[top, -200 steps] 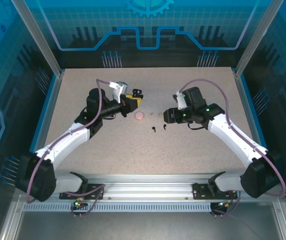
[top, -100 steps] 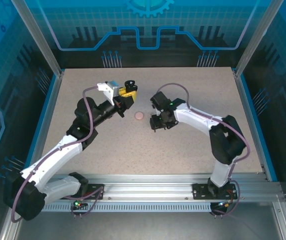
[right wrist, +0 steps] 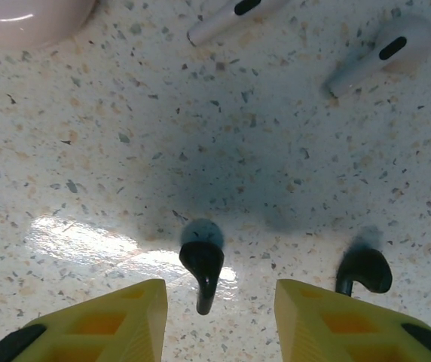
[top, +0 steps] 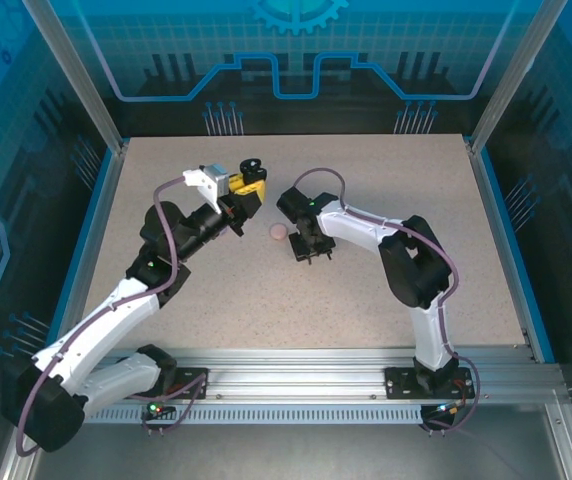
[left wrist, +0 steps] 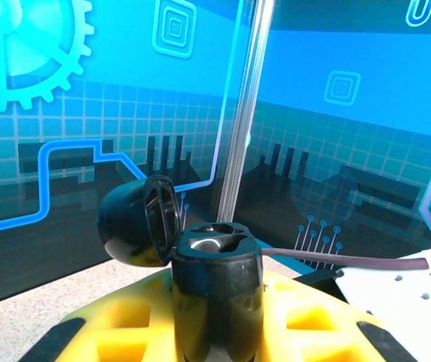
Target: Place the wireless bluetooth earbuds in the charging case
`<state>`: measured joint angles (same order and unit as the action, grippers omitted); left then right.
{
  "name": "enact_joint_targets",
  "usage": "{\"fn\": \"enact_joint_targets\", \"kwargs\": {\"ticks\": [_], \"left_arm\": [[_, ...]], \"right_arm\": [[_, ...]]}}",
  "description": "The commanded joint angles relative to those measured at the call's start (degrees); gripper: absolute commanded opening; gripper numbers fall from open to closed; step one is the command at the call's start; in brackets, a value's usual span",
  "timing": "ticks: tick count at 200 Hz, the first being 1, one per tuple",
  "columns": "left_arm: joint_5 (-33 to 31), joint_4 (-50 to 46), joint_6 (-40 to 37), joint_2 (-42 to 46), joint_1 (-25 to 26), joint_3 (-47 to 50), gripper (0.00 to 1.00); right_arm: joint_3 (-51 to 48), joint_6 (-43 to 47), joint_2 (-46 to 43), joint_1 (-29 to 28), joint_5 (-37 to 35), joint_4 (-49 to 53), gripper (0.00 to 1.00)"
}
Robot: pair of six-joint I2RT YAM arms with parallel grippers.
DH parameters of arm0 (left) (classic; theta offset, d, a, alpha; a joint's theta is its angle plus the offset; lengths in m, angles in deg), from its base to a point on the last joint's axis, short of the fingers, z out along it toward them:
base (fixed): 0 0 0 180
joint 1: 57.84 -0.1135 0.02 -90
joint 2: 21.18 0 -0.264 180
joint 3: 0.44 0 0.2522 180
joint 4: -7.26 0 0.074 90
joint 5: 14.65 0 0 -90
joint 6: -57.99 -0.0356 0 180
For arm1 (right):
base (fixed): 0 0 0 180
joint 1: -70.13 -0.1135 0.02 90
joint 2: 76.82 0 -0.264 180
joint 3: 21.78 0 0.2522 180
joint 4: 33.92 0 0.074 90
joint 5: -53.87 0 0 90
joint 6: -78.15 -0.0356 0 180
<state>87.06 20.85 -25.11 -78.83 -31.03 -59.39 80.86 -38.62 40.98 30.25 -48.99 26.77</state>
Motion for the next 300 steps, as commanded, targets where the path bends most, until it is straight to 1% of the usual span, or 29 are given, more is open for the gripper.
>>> {"fn": "enact_joint_targets", "kwargs": {"ticks": [1,162,180,252,280,290,300], "left_arm": [[-1.0,1.8,-1.1,1.3,0.3,0.2,0.00],[-0.6,2.7,-0.9,-1.8,0.7,-0.1,0.00],[-0.5,2.8,-1.0,-2.2,0.8,-0.1,0.00],[-0.3,2.8,-1.3,-2.7,0.9,-0.3,0.00],[-0.2,2.7,-1.4,-2.9,1.1,-0.4,0.00],[-0.2,2.7,-1.4,-3.0,1.1,-0.3,0.00],[-0.2,2.7,-1.3,-3.1,1.2,-0.4,0.00]], "right_arm": [[0.7,-0.1,1.5,-0.6,0.1,1.2,0.42],[4.9,-1.9,7.3,-0.1,1.3,0.4,0.35],[5.1,-1.8,7.3,0.0,1.5,0.6,0.32],[1.2,-2.0,4.3,0.1,1.4,-0.3,0.32],[-0.3,-2.0,3.4,0.2,1.3,-0.9,0.30],[-0.7,-2.1,3.3,0.2,1.3,-1.1,0.27],[-0.9,-2.1,3.3,0.3,1.3,-1.3,0.27]]}}
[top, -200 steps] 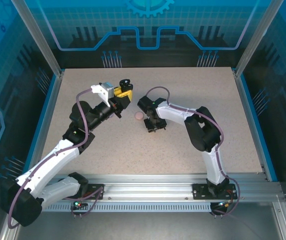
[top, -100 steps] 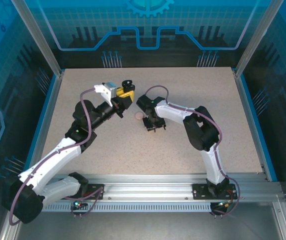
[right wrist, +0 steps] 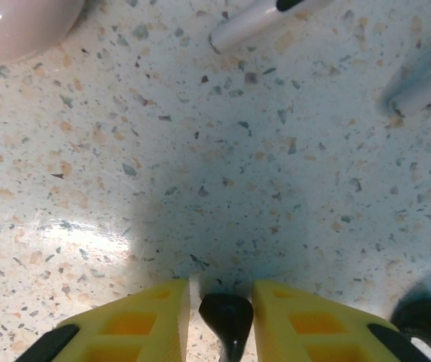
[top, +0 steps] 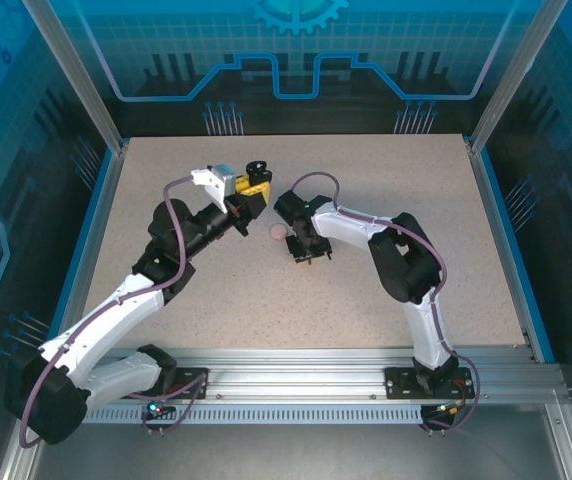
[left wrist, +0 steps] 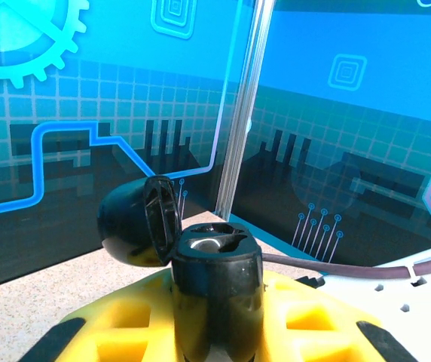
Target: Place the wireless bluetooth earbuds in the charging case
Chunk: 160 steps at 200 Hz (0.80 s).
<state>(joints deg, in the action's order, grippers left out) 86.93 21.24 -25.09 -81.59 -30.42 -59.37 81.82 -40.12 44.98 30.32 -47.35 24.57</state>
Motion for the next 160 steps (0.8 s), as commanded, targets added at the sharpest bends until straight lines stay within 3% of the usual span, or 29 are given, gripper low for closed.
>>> {"fn": "enact_joint_targets", "kwargs": {"ticks": [1,83,160], "left_arm": [[-0.1,2.3,-1.3,-0.3,0.5,-0.4,0.00],[0.4,2.1,-1.3,-0.5,1.0,-0.6,0.00],[2.9,3.7,-2.1,1.8,1.3,-0.3,0.00]], "right_arm": [[-1.9,-0.6,-0.7,0.3,-0.4,0.8,0.26],[-5.1,-0.5,-2.8,0.8,-0.1,-1.3,0.14],[-11.2,-1.3,-20.7,2.8,0.8,-5.7,0.12]]}}
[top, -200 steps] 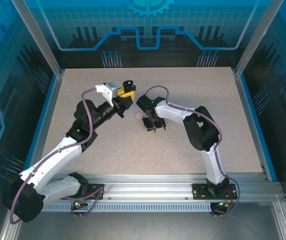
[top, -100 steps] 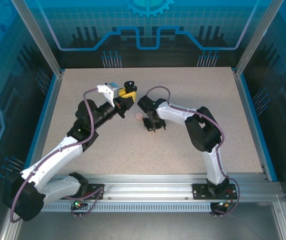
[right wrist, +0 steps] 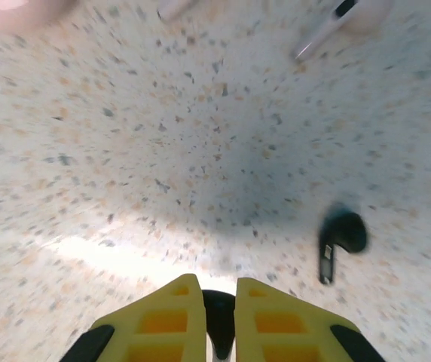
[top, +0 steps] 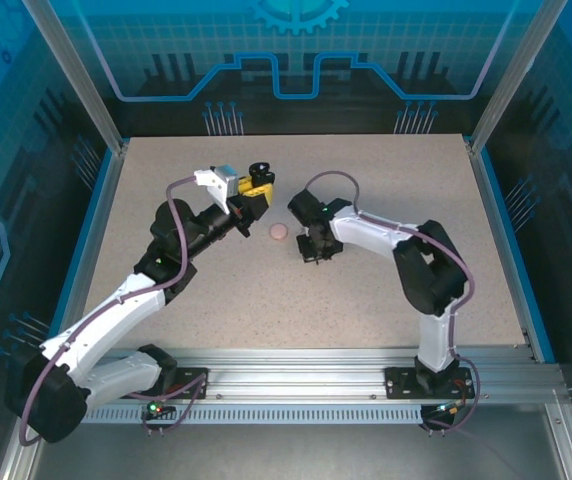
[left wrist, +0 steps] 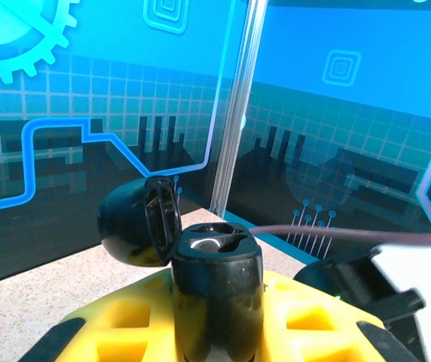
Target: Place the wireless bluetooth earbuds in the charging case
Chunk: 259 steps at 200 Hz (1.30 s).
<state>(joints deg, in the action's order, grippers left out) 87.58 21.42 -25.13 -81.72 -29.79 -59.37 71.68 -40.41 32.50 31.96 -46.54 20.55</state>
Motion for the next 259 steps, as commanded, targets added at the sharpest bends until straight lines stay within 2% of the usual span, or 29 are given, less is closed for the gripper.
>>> {"fn": "enact_joint_targets", "kwargs": {"ticks": [1,60,95,130,185,219,259], "left_arm": [[2.2,3.6,-2.0,1.9,0.7,-0.3,0.00],[6.5,8.6,-3.4,1.4,1.1,0.6,0.00],[7.4,12.8,-5.9,-0.1,2.3,2.6,0.00],[7.4,17.0,-7.8,-1.4,2.9,4.5,0.00],[7.0,17.7,-8.5,-2.9,3.4,5.0,0.00],[7.8,18.2,-8.9,-3.7,4.0,4.5,0.00],[8.4,18.8,-9.9,-4.7,4.6,4.3,0.00]], "right_arm": [[-1.0,-1.0,-8.5,1.2,0.0,-1.7,0.12],[1.3,0.5,-24.8,3.9,0.1,-4.4,0.12],[6.0,2.9,-30.7,4.2,0.8,-6.5,0.12],[8.8,4.6,-35.1,3.9,4.6,-11.9,0.12],[9.2,8.5,-37.6,0.2,12.9,-22.4,0.12],[7.3,12.9,-37.1,-3.4,15.2,-27.5,0.12],[5.4,13.8,-37.0,-4.4,17.6,-30.2,0.12]]}}
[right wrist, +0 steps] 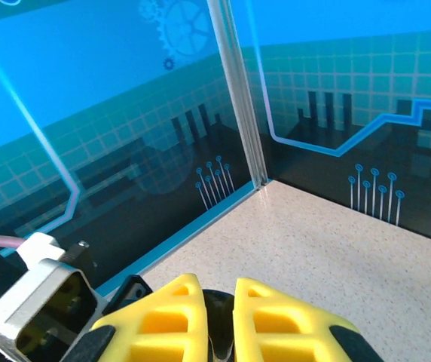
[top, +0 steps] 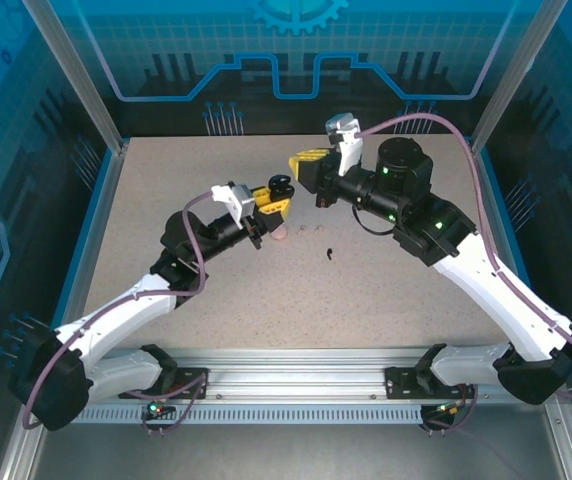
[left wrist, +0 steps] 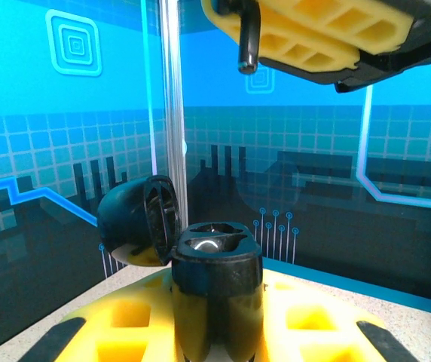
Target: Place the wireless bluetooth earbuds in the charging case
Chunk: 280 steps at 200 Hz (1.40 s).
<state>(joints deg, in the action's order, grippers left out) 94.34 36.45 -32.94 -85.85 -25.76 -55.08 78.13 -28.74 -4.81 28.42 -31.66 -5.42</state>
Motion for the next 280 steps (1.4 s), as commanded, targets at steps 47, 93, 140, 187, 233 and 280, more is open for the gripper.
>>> {"fn": "enact_joint_targets", "kwargs": {"ticks": [47,93,140,187,233,280], "left_arm": [[2.0,4.7,-3.4,-1.7,1.4,0.4,0.00],[2.1,4.6,-4.0,-1.4,1.5,0.6,0.00],[2.0,3.7,-4.5,-0.9,1.5,0.5,0.00],[1.9,3.5,-4.7,-0.9,1.5,0.3,0.00],[1.6,3.4,-4.9,-0.9,1.6,0.1,0.00],[1.8,3.1,-4.9,-0.9,1.5,-0.2,0.00]], "right_arm": [[-1.7,3.3,0.8,-1.8,4.9,-2.0,0.11],[-3.4,3.7,0.3,-2.2,3.8,-0.1,0.10],[-4.9,3.9,-0.5,-2.2,2.6,0.4,0.10],[-5.9,4.1,-1.2,-2.0,1.1,1.3,0.09],[-6.3,4.1,-1.2,-1.3,1.5,2.5,0.08],[-4.4,5.1,1.3,-1.3,5.3,5.5,0.07]]}}
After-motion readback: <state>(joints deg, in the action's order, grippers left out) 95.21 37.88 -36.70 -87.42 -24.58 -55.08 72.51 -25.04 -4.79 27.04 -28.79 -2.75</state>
